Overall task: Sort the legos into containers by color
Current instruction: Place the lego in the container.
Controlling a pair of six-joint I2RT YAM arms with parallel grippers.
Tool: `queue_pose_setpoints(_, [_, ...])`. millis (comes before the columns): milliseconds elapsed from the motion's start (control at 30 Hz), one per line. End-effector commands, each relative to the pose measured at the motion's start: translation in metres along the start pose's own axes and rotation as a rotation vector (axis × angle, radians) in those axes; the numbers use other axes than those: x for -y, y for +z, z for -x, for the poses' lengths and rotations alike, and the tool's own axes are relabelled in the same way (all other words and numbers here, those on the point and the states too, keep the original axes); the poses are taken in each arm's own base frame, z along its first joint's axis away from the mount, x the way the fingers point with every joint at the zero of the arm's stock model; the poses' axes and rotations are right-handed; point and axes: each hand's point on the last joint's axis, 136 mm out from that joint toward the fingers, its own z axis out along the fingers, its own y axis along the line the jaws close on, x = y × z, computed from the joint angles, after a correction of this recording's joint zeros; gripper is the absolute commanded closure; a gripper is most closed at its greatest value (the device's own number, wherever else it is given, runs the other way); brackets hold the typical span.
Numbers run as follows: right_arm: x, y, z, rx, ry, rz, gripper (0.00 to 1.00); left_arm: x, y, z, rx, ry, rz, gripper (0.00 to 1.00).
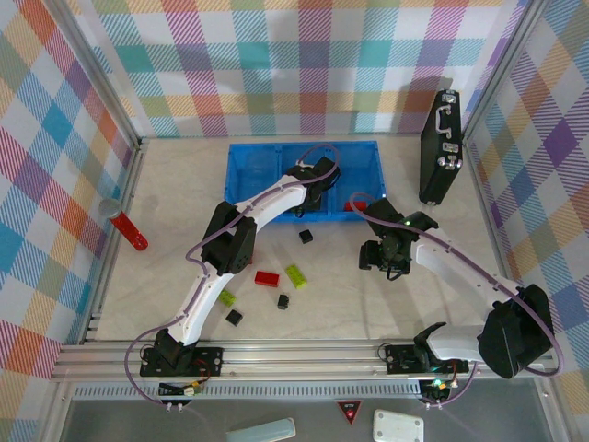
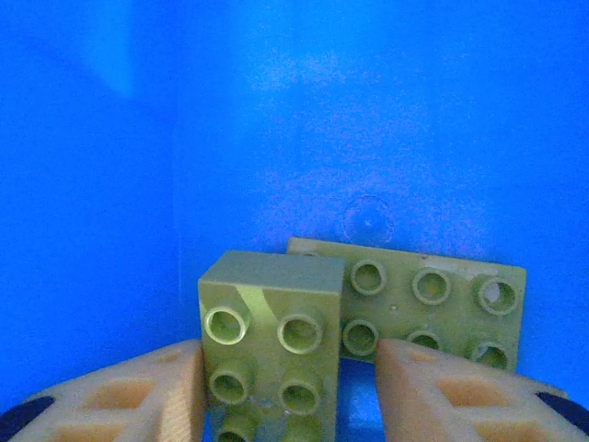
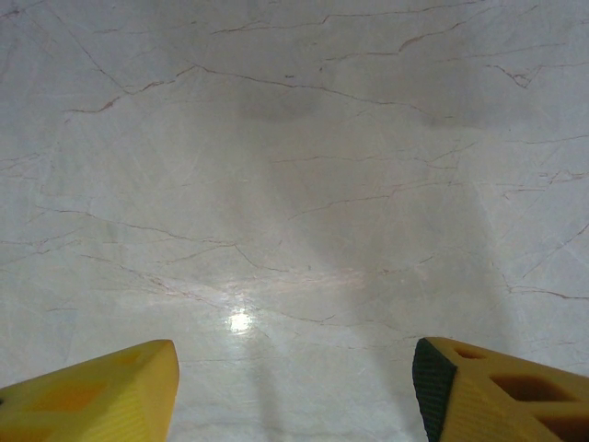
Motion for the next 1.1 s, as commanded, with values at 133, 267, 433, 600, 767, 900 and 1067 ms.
queue_pose_setpoints(133, [0.000, -0.008, 0.001, 0.000, -0.004, 0.008, 0.30, -0.011, -0.054, 0.028, 0.064, -0.028, -0.038, 0.49])
queue_pose_setpoints(267, [-0.002, -0.010, 0.003, 0.000, 0.002, 0.018, 0.31, -0.013, -0.067, 0.029, 0.063, -0.035, -0.063, 0.49])
queue_pose_setpoints(433, [-0.007, -0.010, 0.005, -0.003, 0.003, 0.033, 0.31, -0.016, -0.078, 0.027, 0.065, -0.046, -0.095, 0.49])
queue_pose_setpoints(600, [-0.014, -0.009, 0.007, -0.015, 0.004, 0.058, 0.31, -0.020, -0.092, 0.025, 0.070, -0.056, -0.128, 0.49])
queue_pose_setpoints(767, [-0.024, -0.007, 0.009, -0.028, 0.006, 0.093, 0.31, -0.026, -0.107, 0.018, 0.055, -0.054, -0.171, 0.50])
queue_pose_setpoints(900, [-0.033, -0.006, 0.013, -0.027, -0.004, 0.110, 0.32, -0.035, -0.119, 0.010, 0.049, -0.061, -0.204, 0.50])
queue_pose_setpoints(1067, [-0.043, -0.002, 0.018, -0.036, -0.029, 0.111, 0.32, -0.052, -0.127, -0.007, 0.024, -0.072, -0.227, 0.51])
